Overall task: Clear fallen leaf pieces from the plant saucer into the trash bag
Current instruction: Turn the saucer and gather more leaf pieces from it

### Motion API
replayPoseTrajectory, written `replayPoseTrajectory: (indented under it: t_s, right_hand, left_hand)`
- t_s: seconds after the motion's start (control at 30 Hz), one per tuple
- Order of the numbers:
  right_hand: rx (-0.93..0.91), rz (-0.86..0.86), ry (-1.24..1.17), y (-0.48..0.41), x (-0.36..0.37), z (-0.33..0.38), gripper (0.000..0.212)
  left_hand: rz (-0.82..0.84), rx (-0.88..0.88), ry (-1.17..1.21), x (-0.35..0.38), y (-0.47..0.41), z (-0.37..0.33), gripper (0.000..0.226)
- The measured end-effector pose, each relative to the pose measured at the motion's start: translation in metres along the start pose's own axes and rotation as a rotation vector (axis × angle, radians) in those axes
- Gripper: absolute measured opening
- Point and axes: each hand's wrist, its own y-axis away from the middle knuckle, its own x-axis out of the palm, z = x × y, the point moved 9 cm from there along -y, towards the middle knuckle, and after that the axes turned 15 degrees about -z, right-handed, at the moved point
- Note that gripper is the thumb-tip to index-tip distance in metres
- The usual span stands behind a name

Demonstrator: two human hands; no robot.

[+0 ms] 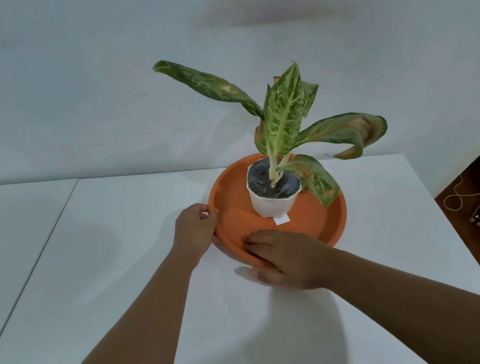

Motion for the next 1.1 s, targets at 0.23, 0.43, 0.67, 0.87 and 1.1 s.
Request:
replayPoseTrajectory:
  t_s: [0.23, 0.43, 0.67, 0.87, 1.1]
  right_hand:
    - [-0.079, 0.067, 0.028, 0.022, -0.014, -0.012, 0.073]
    - [-0.031, -0.048, -0.054, -0.015, -0.014, -0.013, 0.071]
    - [-0.094, -0.018, -0.059, -0.025, 0.0, -0.007, 0.066]
    - [-0.113, 0.007, -0.082, 0.002, -0.003, -0.007, 0.065]
    - [-0.17, 0.021, -0.023, 0.034, -0.006, -0.006, 0.067]
  left_hand:
    - [-0.008, 0.028, -0.08, 0.002, -0.019, -0.017, 0.031]
    - [-0.132, -0.262, 0.118, -0.002, 0.034, 0.014, 0.036]
    - [-0.108, -0.508, 0.432, 0.01, 0.077, 0.035, 0.024]
    - [-0.118, -0.457, 0.307, -0.003, 0.057, 0.029, 0.023]
    - [-0.066, -0.248, 0.071, -0.035, -0.003, 0.012, 0.019]
